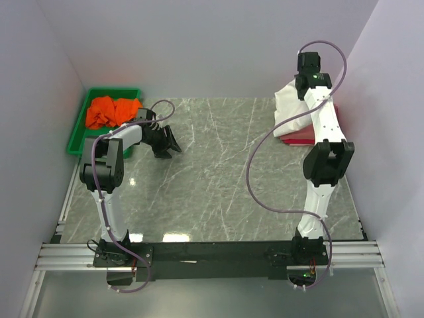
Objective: Fold and stack the t-shirts
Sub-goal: Neatly place the folded tshirt to the corner
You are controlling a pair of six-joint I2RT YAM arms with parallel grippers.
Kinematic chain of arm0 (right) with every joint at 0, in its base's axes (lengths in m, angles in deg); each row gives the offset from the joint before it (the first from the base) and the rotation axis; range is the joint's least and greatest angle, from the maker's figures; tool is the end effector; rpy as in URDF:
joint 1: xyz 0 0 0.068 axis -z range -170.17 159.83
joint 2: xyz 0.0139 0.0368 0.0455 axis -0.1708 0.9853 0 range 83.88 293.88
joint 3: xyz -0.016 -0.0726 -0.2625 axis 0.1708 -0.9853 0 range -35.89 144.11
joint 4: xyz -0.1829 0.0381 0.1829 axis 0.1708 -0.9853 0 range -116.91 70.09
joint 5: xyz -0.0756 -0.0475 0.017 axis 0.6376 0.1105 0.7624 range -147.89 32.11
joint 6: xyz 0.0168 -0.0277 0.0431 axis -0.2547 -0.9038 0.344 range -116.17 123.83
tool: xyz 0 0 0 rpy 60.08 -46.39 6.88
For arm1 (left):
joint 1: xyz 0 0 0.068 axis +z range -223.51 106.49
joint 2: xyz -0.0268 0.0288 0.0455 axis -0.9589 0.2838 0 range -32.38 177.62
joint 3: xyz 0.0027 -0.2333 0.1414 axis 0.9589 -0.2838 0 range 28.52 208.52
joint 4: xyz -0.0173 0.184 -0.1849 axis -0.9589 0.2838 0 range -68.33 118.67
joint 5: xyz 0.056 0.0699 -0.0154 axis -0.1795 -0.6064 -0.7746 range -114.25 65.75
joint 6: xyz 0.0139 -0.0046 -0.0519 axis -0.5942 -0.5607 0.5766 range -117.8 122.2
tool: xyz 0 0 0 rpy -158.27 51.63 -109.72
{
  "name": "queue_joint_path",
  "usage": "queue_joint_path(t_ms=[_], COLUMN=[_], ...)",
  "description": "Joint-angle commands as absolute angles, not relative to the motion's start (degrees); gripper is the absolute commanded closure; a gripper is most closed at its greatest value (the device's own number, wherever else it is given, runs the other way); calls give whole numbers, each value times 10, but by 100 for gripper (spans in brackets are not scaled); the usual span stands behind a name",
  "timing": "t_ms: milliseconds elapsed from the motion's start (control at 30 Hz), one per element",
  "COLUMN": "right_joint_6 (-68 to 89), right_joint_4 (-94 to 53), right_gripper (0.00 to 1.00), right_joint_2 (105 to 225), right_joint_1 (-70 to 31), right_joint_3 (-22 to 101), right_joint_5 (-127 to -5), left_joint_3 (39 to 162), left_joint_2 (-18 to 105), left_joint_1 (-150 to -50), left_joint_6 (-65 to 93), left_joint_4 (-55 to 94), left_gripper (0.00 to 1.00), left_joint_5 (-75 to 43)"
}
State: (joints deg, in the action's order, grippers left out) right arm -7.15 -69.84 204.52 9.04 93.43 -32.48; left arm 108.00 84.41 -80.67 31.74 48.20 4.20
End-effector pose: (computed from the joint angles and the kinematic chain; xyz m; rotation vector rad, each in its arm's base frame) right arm 0.4676 -0.0089 0.3669 -0.0023 2.2774 -0.5998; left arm 0.4113 -0.0687 0.1539 -0.3733 2.7181 -0.8594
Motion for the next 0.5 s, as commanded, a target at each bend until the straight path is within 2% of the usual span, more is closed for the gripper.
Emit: queue_joint_path(t_ms=[0,467], right_joint_6=[-84,-109], right_joint_4=[-655,-603], right_gripper=[100,100], right_joint_2=[2071,2147], right_joint_1=[110,136], right_joint_3=[946,956], right_joint_5=[-307,-228], left_joint_3=[1082,1111], left_joint_2=[849,825], left_joint_1=[-809,-809], left_joint_6=[298,281], left_joint_4=[502,545], left_gripper=[36,36], left_joint_5=[33,10])
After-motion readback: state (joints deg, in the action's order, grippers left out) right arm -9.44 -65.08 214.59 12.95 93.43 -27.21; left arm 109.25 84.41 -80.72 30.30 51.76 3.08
